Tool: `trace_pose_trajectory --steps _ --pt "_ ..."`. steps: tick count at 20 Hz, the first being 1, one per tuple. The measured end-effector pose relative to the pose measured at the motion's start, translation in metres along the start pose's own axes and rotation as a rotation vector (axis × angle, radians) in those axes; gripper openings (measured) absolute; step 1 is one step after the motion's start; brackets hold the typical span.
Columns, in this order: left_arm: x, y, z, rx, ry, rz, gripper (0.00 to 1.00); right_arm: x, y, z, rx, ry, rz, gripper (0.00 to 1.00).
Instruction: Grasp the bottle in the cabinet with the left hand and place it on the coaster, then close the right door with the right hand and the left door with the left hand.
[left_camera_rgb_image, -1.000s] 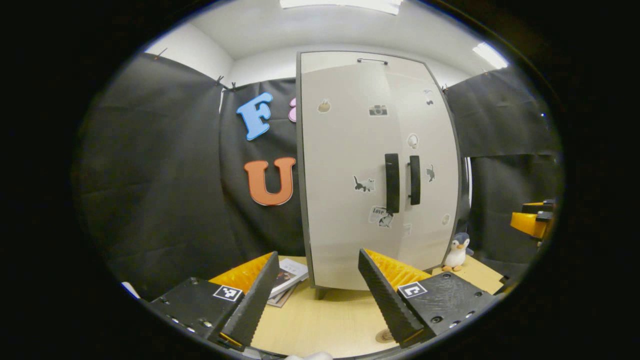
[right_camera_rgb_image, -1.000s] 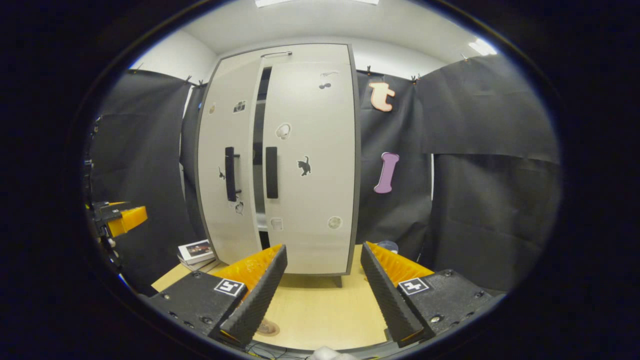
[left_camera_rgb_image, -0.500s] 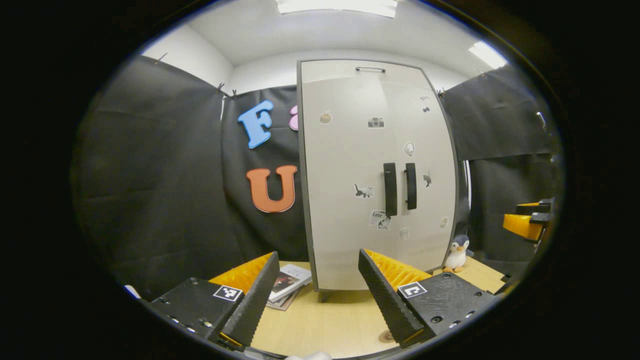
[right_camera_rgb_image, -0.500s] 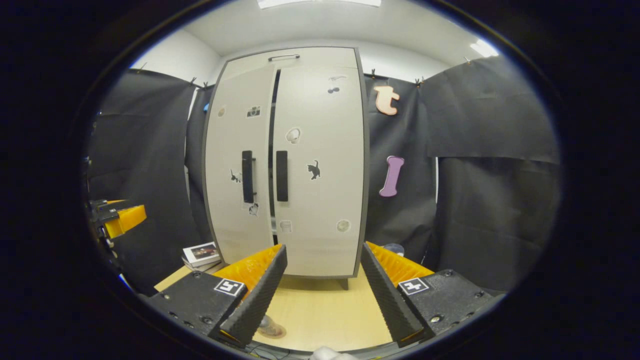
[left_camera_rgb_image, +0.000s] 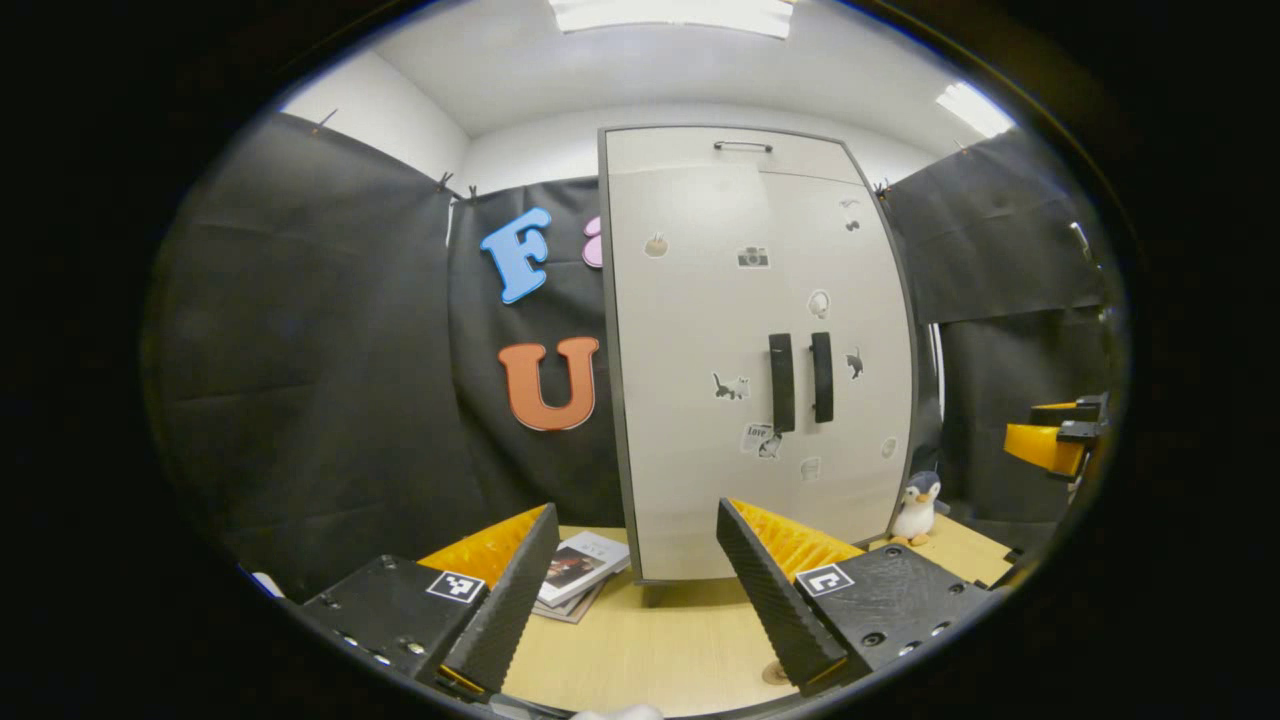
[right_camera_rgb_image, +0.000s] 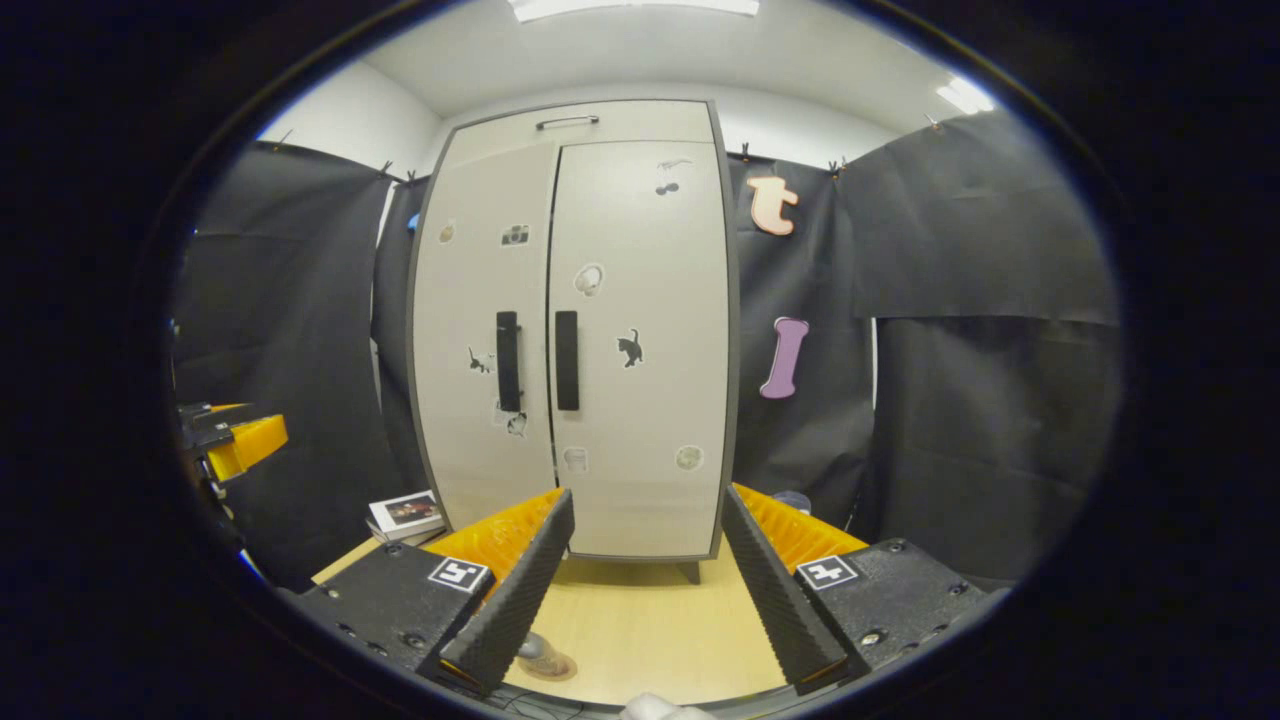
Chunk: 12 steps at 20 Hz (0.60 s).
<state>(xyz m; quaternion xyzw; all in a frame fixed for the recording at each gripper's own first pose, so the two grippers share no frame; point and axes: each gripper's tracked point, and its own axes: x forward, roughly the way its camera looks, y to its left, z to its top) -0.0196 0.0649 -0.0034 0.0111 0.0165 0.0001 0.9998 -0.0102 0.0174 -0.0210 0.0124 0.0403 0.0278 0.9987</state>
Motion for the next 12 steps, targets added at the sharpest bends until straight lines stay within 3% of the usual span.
trace_pose_trajectory --steps 12 --pt "-0.0049 0.0016 0.0007 -0.004 -0.001 0.008 0.96 -0.0037 0.0015 0.002 -0.002 -0.011 0.005 0.97"
